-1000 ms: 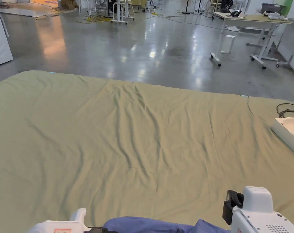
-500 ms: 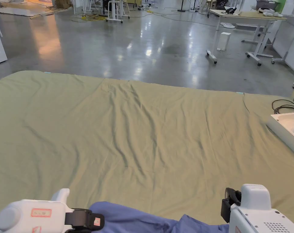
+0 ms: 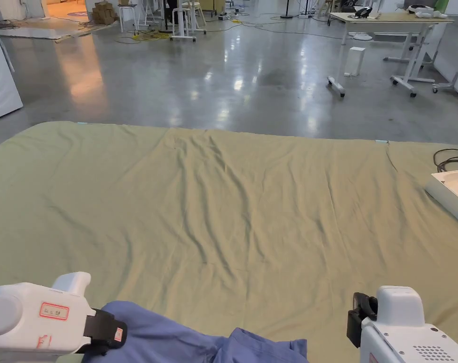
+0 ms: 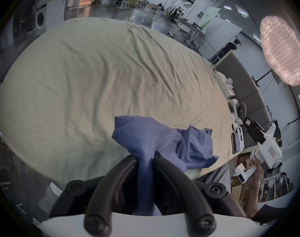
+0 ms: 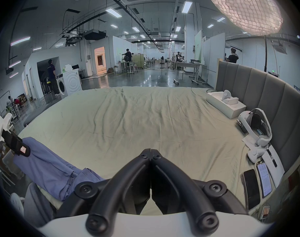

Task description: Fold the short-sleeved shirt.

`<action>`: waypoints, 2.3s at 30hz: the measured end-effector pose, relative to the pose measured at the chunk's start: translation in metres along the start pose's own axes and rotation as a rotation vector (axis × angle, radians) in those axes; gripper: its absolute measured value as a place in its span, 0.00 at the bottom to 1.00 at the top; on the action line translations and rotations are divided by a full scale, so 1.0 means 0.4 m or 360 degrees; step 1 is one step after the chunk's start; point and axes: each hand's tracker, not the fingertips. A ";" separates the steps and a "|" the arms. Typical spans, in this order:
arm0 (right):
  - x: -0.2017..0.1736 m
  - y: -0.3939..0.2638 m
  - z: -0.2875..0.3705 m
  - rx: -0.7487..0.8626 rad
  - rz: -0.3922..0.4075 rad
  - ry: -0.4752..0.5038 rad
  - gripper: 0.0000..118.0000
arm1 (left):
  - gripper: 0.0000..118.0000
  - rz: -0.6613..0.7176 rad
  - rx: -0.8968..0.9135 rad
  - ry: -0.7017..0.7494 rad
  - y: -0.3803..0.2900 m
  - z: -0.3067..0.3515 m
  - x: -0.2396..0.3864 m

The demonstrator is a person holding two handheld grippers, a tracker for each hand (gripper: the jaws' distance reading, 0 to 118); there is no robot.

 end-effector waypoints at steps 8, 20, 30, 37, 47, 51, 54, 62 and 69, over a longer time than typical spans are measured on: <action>0.016 -0.016 0.001 -0.0007 -0.0047 0.0005 0.00 | 0.10 0.0065 -0.0062 -0.0304 0.004 -0.002 0.156; 0.054 -0.060 0.013 -0.0043 -0.0112 -0.0011 0.00 | 0.10 0.0034 -0.0266 -0.0281 -0.032 -0.258 0.445; 0.094 -0.075 0.037 -0.0047 -0.0136 -0.0055 0.00 | 0.24 -0.0093 -0.0460 -0.0177 -0.099 -0.500 0.541; 0.122 -0.076 0.043 -0.0054 -0.0149 -0.0087 0.00 | 0.50 -0.0060 -0.0386 -0.0323 -0.095 -0.416 0.513; 0.138 -0.070 0.046 -0.0049 -0.0177 -0.0105 0.00 | 0.25 -0.0050 -0.0249 -0.0374 -0.111 -0.379 0.453; 0.135 -0.071 0.042 -0.0060 -0.0174 -0.0103 0.00 | 0.24 -0.0088 -0.0294 -0.0406 -0.133 -0.463 0.494; 0.134 -0.073 0.042 -0.0068 -0.0166 -0.0106 0.00 | 0.23 -0.0124 -0.0280 -0.0452 -0.146 -0.509 0.528; 0.143 -0.075 0.036 -0.0082 -0.0171 -0.0127 0.00 | 0.05 -0.0202 -0.0171 -0.0332 -0.185 -0.588 0.524; 0.130 -0.039 0.041 0.0003 -0.0138 -0.0122 0.00 | 0.03 -0.0426 0.0166 -0.0322 -0.147 -0.428 0.528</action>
